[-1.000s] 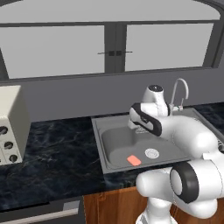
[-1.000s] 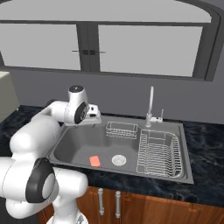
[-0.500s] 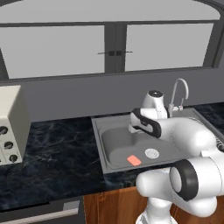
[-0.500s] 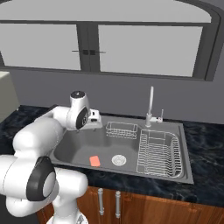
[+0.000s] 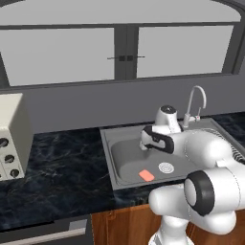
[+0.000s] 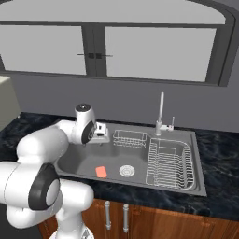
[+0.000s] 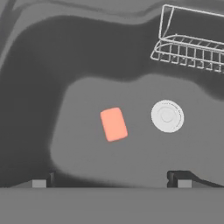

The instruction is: Pick up the bar soap and soap dispenser from the sink, and place them back in the cabinet, and close the cabinet doors.

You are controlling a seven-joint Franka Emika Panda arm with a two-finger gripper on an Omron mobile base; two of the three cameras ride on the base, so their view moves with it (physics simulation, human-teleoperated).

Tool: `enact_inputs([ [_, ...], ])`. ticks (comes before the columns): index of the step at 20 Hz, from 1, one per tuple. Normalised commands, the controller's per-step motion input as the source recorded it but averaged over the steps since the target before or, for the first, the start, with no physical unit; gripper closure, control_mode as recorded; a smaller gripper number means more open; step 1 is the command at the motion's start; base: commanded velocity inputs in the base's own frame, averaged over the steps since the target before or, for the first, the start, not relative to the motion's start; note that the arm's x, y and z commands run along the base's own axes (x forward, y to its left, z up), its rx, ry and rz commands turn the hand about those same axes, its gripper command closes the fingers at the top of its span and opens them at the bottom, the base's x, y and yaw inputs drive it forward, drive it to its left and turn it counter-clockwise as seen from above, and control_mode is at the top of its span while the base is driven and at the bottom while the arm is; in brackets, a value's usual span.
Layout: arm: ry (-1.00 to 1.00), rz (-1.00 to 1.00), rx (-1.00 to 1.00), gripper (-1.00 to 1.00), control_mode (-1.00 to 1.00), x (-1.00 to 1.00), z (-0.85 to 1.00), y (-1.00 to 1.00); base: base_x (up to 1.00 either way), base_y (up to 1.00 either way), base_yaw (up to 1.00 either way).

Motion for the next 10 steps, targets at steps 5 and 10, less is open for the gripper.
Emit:
enact_inputs([
  [5, 0.00, -0.08, 0.00, -1.00, -1.00, 0.00, -0.28, 0.00, 0.00, 0.00, 0.00],
  [10, 0.00, -0.02, 0.01, -1.00, -1.00, 0.00, -0.29, 0.00, 0.00, 0.00, 0.00],
])
